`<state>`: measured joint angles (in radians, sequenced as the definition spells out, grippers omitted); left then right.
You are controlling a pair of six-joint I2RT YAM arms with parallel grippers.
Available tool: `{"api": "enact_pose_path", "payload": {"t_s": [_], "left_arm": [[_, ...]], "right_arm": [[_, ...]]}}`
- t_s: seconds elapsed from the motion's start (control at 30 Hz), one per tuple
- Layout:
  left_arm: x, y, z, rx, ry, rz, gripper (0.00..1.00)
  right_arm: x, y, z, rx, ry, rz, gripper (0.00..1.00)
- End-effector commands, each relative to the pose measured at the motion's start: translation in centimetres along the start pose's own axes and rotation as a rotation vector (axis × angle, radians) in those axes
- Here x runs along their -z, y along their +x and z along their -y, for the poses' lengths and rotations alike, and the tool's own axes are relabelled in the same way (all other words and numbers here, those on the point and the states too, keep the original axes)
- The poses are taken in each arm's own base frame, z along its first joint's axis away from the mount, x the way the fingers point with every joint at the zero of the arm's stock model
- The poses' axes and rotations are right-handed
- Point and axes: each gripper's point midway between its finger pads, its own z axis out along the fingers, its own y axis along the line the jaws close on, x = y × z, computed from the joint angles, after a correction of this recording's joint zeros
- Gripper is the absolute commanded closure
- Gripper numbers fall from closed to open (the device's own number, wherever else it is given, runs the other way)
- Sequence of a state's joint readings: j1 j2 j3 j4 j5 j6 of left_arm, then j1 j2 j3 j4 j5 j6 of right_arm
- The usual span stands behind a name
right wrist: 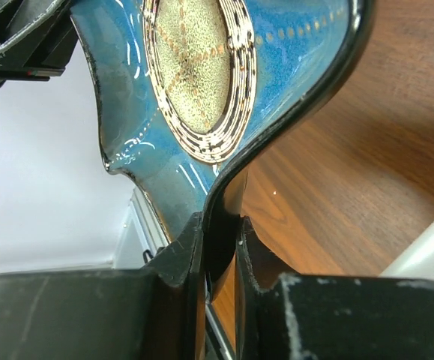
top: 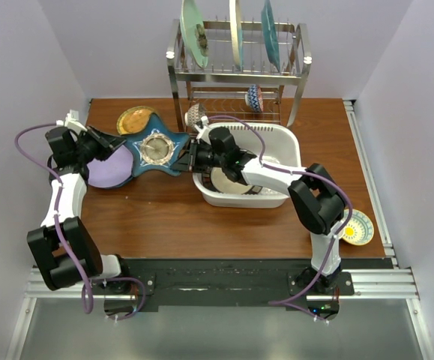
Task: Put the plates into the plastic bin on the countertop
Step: Place the plate in the plastic bin.
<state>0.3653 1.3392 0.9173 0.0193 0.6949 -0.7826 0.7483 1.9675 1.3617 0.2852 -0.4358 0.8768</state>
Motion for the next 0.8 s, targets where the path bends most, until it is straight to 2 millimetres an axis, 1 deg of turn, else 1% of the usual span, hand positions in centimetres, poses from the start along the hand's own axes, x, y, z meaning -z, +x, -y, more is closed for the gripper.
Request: {"api": "enact_pose_path", "payload": {"t_s": [0.0, 0.07, 0.1, 0.13, 0.17, 0.2, 0.23, 0.27, 0.3, 0.33, 0.37, 0.4, 0.47, 0.57, 0.63, 0.67, 0.73, 0.77], "left_arm": [[1.4, -1.1, 5.2, -0.081, 0.175, 0.005, 0.98], [1.5, -1.3, 5.3, -0.094, 0.176, 0.009, 0.94], [1.5, -1.4, 5.5, -0.099, 0.180, 0.009, 0.87], [1.6, -1.4, 5.5, -0.103, 0.181, 0.009, 0.83], [1.7, -1.5, 5.8, -0.114, 0.186, 0.014, 0.79], [1.8, -1.6, 6.0, -0.125, 0.191, 0.018, 0.69], [1.9, -1.7, 6.3, -0.137, 0.201, 0.021, 0.65], [2.1, -1.7, 6.6, -0.156, 0.214, 0.024, 0.59], [2.4, -1.8, 7.2, -0.179, 0.236, 0.031, 0.46], [2.5, -1.9, 7.5, -0.194, 0.244, 0.038, 0.39], [2.9, -2.0, 8.1, -0.214, 0.256, 0.054, 0.28], [3.1, -2.2, 8.3, -0.226, 0.257, 0.067, 0.24], [3.7, -2.5, 8.8, -0.260, 0.256, 0.095, 0.17], [4.1, -2.8, 8.8, -0.287, 0.227, 0.117, 0.14], [4.3, -3.5, 8.7, -0.318, 0.193, 0.145, 0.14], [4.5, -3.4, 8.5, -0.315, 0.169, 0.145, 0.13], [4.6, -4.2, 8.0, -0.334, 0.121, 0.176, 0.12], [4.7, -3.9, 7.5, -0.323, 0.094, 0.168, 0.12]], "right_arm": [[1.7, -2.5, -2.4, -0.003, -0.034, 0.066, 1.00], [2.2, -2.7, -2.6, 0.021, -0.021, 0.070, 1.00], [2.3, -3.0, -2.6, 0.029, -0.012, 0.079, 1.00], [2.4, -2.8, -2.4, 0.044, 0.003, 0.073, 1.00], [2.8, -3.1, -2.9, 0.055, 0.000, 0.080, 1.00], [2.9, -3.3, -2.8, 0.061, 0.007, 0.084, 1.00], [3.0, -3.4, -3.0, 0.072, 0.012, 0.089, 1.00], [3.2, -3.6, -3.2, 0.076, 0.010, 0.094, 1.00], [3.4, -3.6, -3.2, 0.079, 0.012, 0.095, 1.00], [3.4, -3.7, -3.2, 0.081, 0.012, 0.096, 1.00], [3.5, -3.7, -3.4, 0.083, 0.008, 0.100, 1.00], [3.5, -3.7, -3.5, 0.083, 0.004, 0.099, 1.00], [3.5, -3.8, -3.6, 0.087, -0.003, 0.104, 1.00], [3.5, -3.8, -3.8, 0.086, -0.015, 0.108, 1.00], [3.7, -4.0, -4.1, 0.089, -0.023, 0.115, 1.00], [3.7, -4.1, -4.2, 0.091, -0.027, 0.118, 1.00], [3.8, -4.3, -4.7, 0.102, -0.044, 0.130, 1.00], [3.9, -4.4, -5.0, 0.107, -0.053, 0.134, 1.00]]}}
